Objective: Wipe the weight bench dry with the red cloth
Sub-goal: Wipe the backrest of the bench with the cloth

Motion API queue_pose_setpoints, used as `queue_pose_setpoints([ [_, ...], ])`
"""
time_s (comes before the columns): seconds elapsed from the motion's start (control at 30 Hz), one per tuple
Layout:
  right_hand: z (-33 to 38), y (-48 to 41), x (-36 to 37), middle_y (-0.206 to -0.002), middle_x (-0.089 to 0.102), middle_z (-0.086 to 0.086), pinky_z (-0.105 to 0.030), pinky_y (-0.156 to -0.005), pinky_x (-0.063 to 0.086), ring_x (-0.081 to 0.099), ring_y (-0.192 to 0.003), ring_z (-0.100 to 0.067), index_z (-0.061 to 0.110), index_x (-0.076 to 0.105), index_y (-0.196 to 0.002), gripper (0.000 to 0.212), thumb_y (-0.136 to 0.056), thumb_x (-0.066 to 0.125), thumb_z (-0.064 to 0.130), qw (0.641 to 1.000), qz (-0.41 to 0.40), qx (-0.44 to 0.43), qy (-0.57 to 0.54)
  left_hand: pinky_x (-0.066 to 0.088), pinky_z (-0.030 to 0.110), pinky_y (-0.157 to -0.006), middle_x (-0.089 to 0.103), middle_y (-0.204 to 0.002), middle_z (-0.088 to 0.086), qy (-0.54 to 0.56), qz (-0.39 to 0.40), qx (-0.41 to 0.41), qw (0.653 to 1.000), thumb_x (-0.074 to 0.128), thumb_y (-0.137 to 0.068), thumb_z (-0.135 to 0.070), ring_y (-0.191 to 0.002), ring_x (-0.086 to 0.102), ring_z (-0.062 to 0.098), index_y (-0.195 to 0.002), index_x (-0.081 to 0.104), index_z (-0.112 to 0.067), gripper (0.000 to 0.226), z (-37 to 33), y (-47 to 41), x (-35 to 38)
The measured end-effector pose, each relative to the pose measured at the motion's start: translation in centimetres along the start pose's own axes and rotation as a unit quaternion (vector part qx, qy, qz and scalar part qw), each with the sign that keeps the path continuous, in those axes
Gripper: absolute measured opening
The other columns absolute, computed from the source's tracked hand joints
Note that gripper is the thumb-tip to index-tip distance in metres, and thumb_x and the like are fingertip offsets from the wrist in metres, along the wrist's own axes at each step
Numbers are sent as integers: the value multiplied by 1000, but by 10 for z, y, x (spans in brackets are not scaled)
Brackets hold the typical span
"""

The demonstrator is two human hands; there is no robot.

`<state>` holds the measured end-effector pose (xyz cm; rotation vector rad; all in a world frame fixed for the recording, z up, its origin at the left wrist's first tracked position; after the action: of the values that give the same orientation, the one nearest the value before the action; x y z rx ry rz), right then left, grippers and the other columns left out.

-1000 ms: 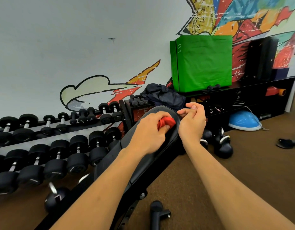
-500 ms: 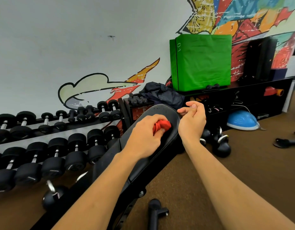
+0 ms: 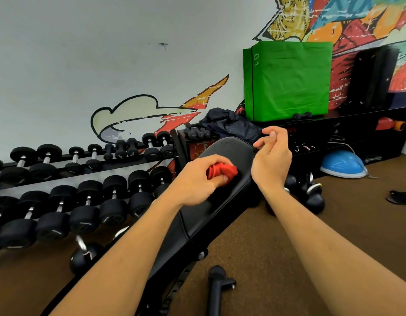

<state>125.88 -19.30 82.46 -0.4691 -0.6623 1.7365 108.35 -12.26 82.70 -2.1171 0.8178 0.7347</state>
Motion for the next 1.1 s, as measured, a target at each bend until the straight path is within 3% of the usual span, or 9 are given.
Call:
queue_pose_setpoints([
  [0.13, 14, -6, 4, -85, 66, 8, -34, -71, 38, 60, -82, -22, 18, 55, -118, 25, -110, 32, 24, 989, 94, -93, 68, 49, 29, -101, 71, -107, -18, 62, -66, -28, 996, 72, -94, -17, -105, 63, -1, -115, 69, -36, 28, 9, 24, -19],
  [0.27, 21, -11, 15, -94, 67, 6, -27, -67, 41, 61, -83, -11, 21, 52, -121, 20, -109, 36, 19, 980, 182, -51, 65, 51, 26, -92, 70, -99, -20, 57, -116, -71, 989, 73, -94, -19, -98, 65, 2, -107, 68, -45, 30, 26, 64, -34],
  [0.37, 16, -13, 21, -97, 68, 4, -28, -72, 39, 61, -89, -13, 20, 53, -121, 22, -110, 34, 18, 985, 168, 12, 34, 44, 10, -86, 68, -98, -28, 28, -82, -94, 992, 74, -92, -17, -98, 61, -8, -108, 68, -40, 29, 38, 93, -21],
  [0.43, 12, -13, 22, -97, 68, 3, -30, -75, 39, 62, -90, -17, 19, 53, -120, 22, -110, 33, 18, 990, 139, 17, 24, 40, 8, -83, 68, -99, -27, 8, -75, -107, 991, 75, -91, -18, -98, 59, -12, -108, 68, -39, 28, 47, 102, -7],
  [0.57, 8, -11, 21, -94, 67, 5, -24, -67, 40, 61, -85, -13, 19, 54, -119, 24, -110, 32, 18, 992, 123, 12, 20, 43, 17, -81, 68, -95, -23, 18, -121, -146, 982, 73, -93, -21, -90, 60, -6, -105, 67, -40, 23, 64, 95, 6],
  [0.67, 7, -11, 20, -94, 67, 6, -12, -62, 37, 60, -82, -6, 19, 54, -120, 24, -110, 32, 19, 993, 117, 15, 25, 49, 28, -93, 70, -103, -20, 32, -138, -139, 980, 72, -93, -22, -100, 63, 0, -108, 66, -40, 24, 64, 84, 11],
  [0.9, 5, -11, 19, -96, 67, 7, -6, -57, 40, 57, -76, -1, 17, 54, -121, 25, -110, 33, 17, 994, 107, 28, 21, 42, 8, -91, 69, -111, -23, 36, -78, -96, 992, 74, -92, -18, -107, 60, -9, -111, 67, -40, 30, 55, 103, 6],
  [1.0, 6, -10, 19, -96, 67, 5, -5, -59, 39, 57, -76, 0, 15, 55, -122, 25, -110, 33, 16, 994, 109, 24, 21, 42, 12, -86, 69, -105, -21, 20, -69, -139, 988, 74, -92, -18, -101, 61, -4, -110, 68, -38, 27, 65, 91, 0],
  [1.1, 8, -9, 18, -96, 66, 4, -5, -60, 40, 56, -76, 0, 14, 55, -121, 25, -110, 33, 13, 993, 111, 23, 25, 46, 25, -91, 67, -107, -17, 18, -96, -146, 984, 71, -93, -20, -104, 61, 8, -109, 66, -40, 26, 62, 74, 5],
])
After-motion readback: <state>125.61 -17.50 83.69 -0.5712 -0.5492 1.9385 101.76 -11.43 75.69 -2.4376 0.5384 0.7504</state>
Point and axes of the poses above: each hand's wrist, its own y-axis away from the middle knuckle, its own x-axis out of the palm, z = x × y, the point moved 4 cm from there along -y, towards the middle knuckle
